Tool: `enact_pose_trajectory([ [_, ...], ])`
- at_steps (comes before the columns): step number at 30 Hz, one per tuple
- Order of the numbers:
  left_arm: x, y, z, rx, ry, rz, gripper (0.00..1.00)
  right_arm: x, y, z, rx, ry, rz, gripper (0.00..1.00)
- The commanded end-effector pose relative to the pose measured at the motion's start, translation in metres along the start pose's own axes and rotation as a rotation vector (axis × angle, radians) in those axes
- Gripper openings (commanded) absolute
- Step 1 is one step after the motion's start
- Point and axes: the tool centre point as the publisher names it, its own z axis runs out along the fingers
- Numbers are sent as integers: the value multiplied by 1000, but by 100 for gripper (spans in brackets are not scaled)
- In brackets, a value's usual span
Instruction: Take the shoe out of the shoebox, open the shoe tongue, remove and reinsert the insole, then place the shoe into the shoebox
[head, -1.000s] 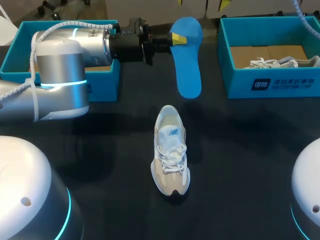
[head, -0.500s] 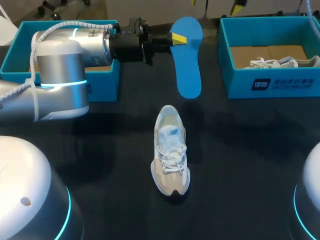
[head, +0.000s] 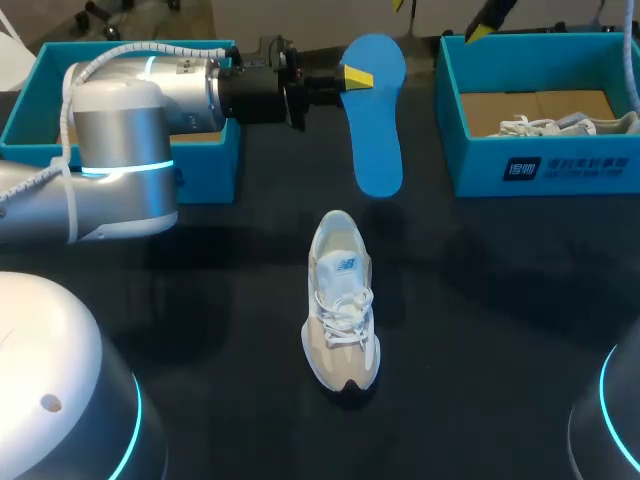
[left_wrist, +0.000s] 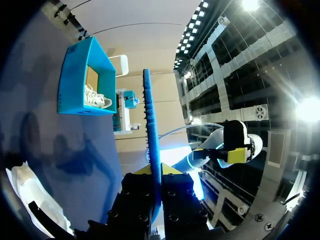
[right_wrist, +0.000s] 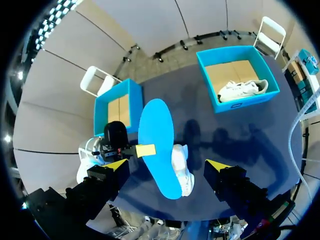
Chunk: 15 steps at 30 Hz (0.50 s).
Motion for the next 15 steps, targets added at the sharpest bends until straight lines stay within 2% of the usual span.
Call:
enact_pose_trajectory([
  [1,0,0,0,0,-1,0,0,-11,-2,2,-15,181,5,100],
  [10,0,0,0,0,-1,0,0,-22,1,-4,-20,258,9,100],
  [12,0,0,0,0,-1,0,0,-24,1,-4,-9,227,-10,100],
  [15,0,0,0,0,-1,0,0,-26,1,-4,-10,257,-4,100],
])
